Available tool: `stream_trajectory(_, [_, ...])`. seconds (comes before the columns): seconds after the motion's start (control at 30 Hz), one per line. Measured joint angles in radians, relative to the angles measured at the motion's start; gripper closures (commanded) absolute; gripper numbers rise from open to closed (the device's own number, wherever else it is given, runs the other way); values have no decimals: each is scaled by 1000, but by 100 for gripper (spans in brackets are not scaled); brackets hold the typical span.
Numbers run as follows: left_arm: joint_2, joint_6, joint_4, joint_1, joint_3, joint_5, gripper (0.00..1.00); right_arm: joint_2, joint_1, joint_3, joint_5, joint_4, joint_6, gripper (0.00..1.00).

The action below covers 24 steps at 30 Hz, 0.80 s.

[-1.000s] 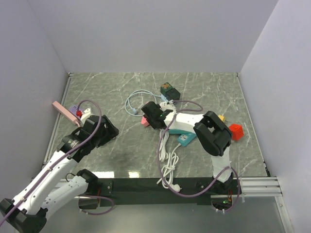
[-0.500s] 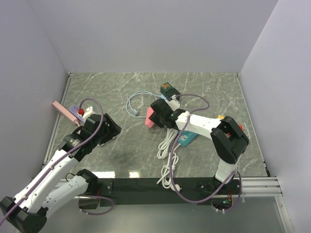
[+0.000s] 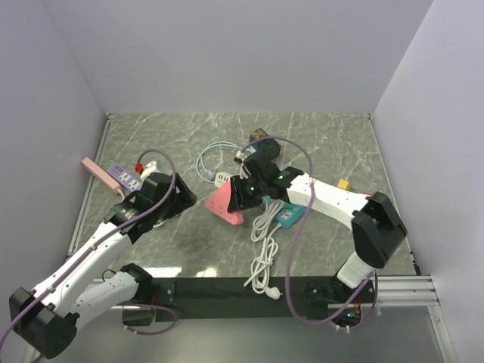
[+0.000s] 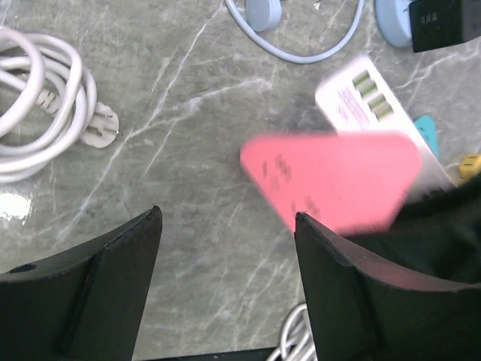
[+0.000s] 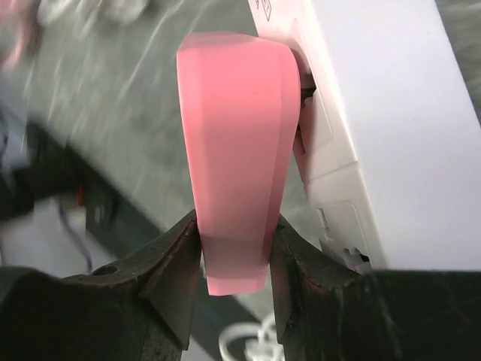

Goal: Pull the plug off the socket

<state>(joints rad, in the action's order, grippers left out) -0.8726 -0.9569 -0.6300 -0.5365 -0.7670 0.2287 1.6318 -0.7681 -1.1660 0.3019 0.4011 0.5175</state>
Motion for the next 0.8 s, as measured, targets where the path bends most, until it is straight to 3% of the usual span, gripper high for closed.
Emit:
stream_trajectory(0.2, [-55,103,56,38,-1,-40,21,-135,3,12,260,146,-221,100])
stream_trajectory(0.37, [-52,233,101,96,-17,-152,22,-141,7,-39,424,352,-407,100])
stream_trajectory(0.53, [-48,391,126,110,-47,-412,23,-143,10,-64,495,519,-542,100])
stream_trajectory(0.8, [-74,601,74,110,-91,-826,23,-169,16,-64,602,605,-633,100])
